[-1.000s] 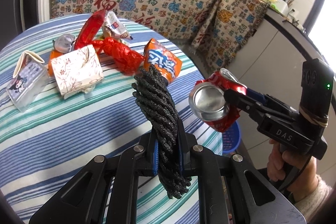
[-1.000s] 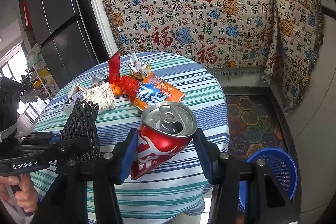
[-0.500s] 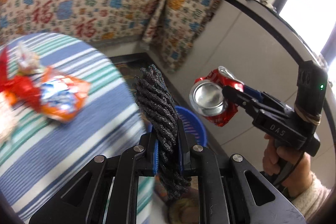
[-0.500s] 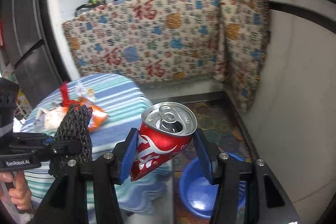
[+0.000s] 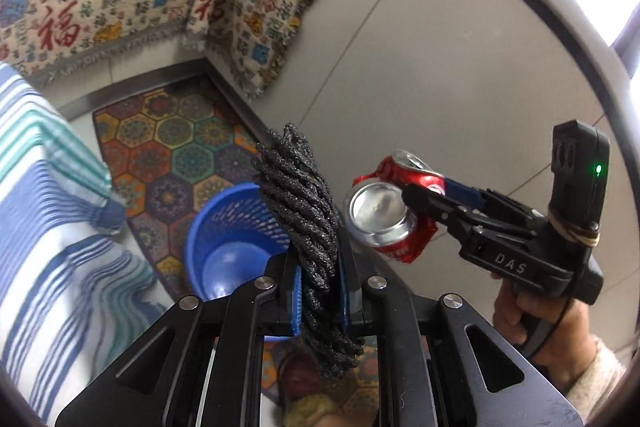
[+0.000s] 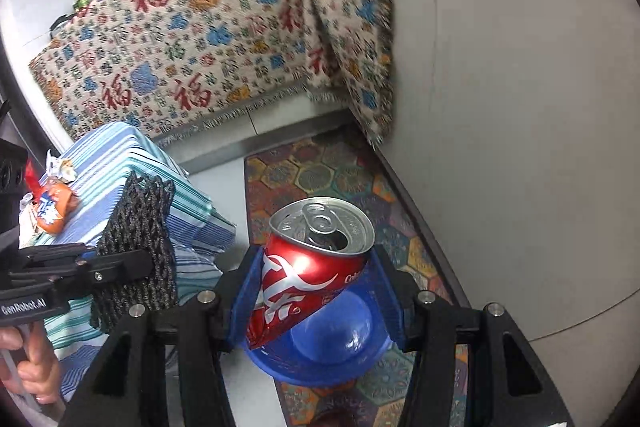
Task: Collect trash
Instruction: 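Carry both items over the blue wastebasket and open both tools to drop them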
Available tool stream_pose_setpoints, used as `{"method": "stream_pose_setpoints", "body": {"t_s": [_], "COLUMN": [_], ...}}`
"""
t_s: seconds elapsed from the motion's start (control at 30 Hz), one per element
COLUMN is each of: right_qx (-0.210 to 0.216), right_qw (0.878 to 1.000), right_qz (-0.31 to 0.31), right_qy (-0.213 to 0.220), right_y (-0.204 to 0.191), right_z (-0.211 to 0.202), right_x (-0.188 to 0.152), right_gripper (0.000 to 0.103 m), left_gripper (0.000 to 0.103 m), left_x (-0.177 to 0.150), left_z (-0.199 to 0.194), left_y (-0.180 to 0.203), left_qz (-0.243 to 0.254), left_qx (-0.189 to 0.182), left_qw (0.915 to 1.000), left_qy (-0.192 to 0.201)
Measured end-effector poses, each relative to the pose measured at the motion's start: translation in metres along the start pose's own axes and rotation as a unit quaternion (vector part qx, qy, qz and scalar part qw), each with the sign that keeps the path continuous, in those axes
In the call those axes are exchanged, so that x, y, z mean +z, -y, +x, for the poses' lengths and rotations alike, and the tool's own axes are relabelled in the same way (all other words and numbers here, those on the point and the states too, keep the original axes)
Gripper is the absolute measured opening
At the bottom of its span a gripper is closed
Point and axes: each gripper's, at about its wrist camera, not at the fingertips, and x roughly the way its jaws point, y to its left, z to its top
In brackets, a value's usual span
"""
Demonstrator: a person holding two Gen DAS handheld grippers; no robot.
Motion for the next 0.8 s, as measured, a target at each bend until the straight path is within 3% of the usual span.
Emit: {"method": "stream_pose_setpoints", "body": {"t_s": [0.27,0.53,0.57,0.6,0.63,0.67,0.8], "right_qx": [0.011,0.02,0.019,0.022,0.026,0.029,0.033], "right_qw": [0.999,0.997,0.997,0.997,0.996,0.996,0.996], "right_qz": [0.038,0.049,0.051,0.055,0.064,0.073,0.075], "right_qy": [-0.032,-0.048,-0.047,-0.048,-0.048,-0.048,-0.039], "right_y": [0.036,0.043,0.044,0.045,0.046,0.049,0.049], "right_z": [0.028,0.048,0.051,0.054,0.056,0.057,0.056], "right_x": [-0.004,-0.001,0.0,0.0,0.0,0.0,0.004], "right_gripper": [0.054,0.055,0.055,0.064,0.07,0.07,0.07], "left_gripper": [0.013,0.015,0.023,0.045,0.056,0.064,0.066], "left_x": [-0.005,-0.004,-0.003,-0.001,0.0,0.002,0.009], "left_z": [0.037,0.061,0.064,0.068,0.072,0.074,0.08], "left_y": [0.012,0.01,0.009,0.007,0.005,0.004,-0.002], "left_qz": [0.026,0.045,0.047,0.048,0.047,0.046,0.033], "left_qx": [0.018,0.042,0.047,0.046,0.046,0.046,0.033], "left_qw": [0.9993,0.9977,0.9974,0.9974,0.9975,0.9977,0.9988], "left_qy": [-0.022,-0.03,-0.029,-0.029,-0.028,-0.022,-0.018]}}
